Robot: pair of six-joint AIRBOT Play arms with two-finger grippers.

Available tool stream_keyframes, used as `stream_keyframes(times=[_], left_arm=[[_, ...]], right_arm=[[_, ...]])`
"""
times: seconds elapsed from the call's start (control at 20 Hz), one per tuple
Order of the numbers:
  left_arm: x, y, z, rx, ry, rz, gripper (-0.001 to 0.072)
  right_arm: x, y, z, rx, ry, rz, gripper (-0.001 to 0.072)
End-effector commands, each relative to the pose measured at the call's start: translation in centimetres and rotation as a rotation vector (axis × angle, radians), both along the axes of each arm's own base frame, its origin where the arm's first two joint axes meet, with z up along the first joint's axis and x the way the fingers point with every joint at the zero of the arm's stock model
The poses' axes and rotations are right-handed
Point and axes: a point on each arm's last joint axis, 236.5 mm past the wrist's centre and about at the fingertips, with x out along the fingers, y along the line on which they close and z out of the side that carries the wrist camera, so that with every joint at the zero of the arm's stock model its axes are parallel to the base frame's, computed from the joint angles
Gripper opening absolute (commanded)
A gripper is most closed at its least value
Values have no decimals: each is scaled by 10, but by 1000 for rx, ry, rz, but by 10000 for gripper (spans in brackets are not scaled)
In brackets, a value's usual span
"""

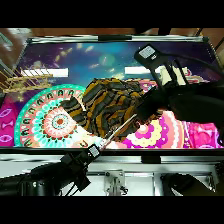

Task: Fold the shirts.

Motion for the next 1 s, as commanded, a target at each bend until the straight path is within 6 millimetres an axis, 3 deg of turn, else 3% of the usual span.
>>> stream_keyframes(times=[0.0,0.2,0.45,0.85,0.95], left_arm=[[-1,-4,1,-29,15,31,52],[1,-25,7,-101,-25,-73,52],[16,-49,14,-210,-30,-27,51],[24,-63,-7,-199,-1,16,51],[28,-75,-5,-258,10,69,52]], right_arm=[[-3,-10,10,-27,-10,-9,75],[-13,7,11,21,11,61,75],[-27,25,14,87,54,117,75],[-50,36,32,184,70,159,75],[-54,34,30,185,97,147,75]])
